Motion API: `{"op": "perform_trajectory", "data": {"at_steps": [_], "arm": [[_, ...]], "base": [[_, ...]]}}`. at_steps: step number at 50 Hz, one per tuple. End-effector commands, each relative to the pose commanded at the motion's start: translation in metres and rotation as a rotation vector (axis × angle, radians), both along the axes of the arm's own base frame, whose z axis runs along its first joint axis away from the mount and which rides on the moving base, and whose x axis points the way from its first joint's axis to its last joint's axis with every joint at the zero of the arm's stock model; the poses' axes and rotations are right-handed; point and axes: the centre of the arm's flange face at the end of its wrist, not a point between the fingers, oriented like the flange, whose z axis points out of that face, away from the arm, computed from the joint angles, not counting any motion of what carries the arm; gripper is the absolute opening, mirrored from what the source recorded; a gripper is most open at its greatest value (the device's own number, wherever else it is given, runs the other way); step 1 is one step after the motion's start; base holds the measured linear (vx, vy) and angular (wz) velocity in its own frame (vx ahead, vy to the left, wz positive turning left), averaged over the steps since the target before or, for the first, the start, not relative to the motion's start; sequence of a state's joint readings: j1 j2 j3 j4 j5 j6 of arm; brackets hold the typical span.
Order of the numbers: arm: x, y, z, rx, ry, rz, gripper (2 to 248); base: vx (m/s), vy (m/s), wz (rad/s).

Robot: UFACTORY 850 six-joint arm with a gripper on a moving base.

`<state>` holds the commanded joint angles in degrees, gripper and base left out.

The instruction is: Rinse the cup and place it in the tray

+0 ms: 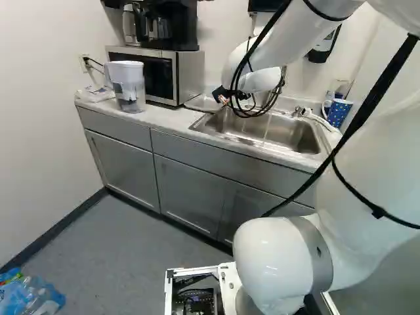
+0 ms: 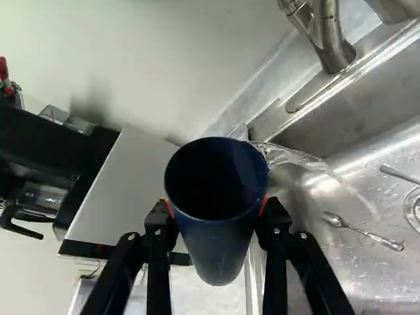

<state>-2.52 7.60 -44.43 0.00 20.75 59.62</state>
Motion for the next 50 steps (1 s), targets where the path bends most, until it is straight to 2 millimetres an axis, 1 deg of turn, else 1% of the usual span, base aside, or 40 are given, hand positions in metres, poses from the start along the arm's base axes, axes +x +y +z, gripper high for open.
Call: {"op": "perform_trajectory", "data": {"at_steps": [50], "arm": [[0.0000, 0.0000, 0.0000, 0.501, -0.022, -0.156, 126]], "base": [[0.000, 0.000, 0.000]]}}
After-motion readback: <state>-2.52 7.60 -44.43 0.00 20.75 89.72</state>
